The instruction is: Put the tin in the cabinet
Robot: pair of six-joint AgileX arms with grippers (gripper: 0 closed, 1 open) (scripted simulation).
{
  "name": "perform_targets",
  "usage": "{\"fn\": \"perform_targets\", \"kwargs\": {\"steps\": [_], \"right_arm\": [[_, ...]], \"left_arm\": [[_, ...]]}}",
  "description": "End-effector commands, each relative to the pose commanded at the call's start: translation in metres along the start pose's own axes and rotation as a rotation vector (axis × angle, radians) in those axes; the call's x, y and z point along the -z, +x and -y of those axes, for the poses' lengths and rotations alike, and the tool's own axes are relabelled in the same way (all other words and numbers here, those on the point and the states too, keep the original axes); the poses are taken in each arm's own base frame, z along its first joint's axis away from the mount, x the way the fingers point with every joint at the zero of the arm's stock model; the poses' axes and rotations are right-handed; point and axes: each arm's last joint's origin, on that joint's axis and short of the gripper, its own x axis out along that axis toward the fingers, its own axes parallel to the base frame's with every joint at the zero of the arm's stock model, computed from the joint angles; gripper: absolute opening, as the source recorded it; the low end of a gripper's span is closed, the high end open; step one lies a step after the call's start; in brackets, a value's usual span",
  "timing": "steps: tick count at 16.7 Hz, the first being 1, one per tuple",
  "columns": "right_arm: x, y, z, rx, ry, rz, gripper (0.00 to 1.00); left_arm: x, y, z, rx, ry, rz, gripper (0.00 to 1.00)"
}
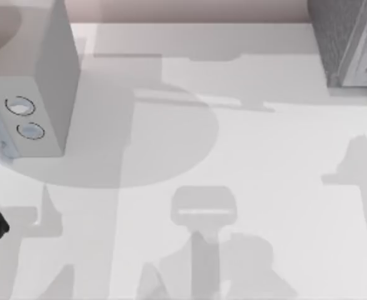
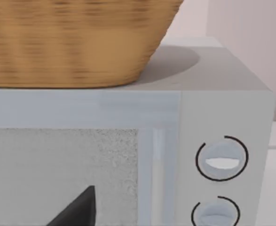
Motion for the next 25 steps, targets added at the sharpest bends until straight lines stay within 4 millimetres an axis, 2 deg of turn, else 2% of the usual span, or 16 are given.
{"fn": "perform_targets", "kwargs": {"steps": [3, 6, 10, 13, 20, 22, 25], "right_arm": [[0.022, -0.025, 0.016, -0.013, -0.004, -0.018, 0.0], [0.044, -0.041, 0.025, -0.027, -0.007, -0.031, 0.0], [0.066, -0.051, 0.031, -0.044, -0.008, -0.042, 0.0], [0.073, -0.052, 0.032, -0.049, -0.008, -0.046, 0.0], [0.07, -0.052, 0.032, -0.05, -0.007, -0.049, 0.0], [0.06, -0.052, 0.032, -0.046, -0.008, -0.057, 0.0], [0.026, -0.05, 0.03, -0.044, -0.009, -0.058, 0.0]], "left_arm": [[0.0, 0.0, 0.0, 0.0, 0.0, 0.0, 1.0], [0.0, 0.0, 0.0, 0.0, 0.0, 0.0, 1.0], [0.0, 0.0, 0.0, 0.0, 0.0, 0.0, 1.0], [0.0, 0.0, 0.0, 0.0, 0.0, 0.0, 1.0], [0.0, 0.0, 0.0, 0.0, 0.0, 0.0, 1.0], [0.0, 0.0, 0.0, 0.0, 0.0, 0.0, 1.0], [0.0, 0.0, 0.0, 0.0, 0.0, 0.0, 1.0]]}}
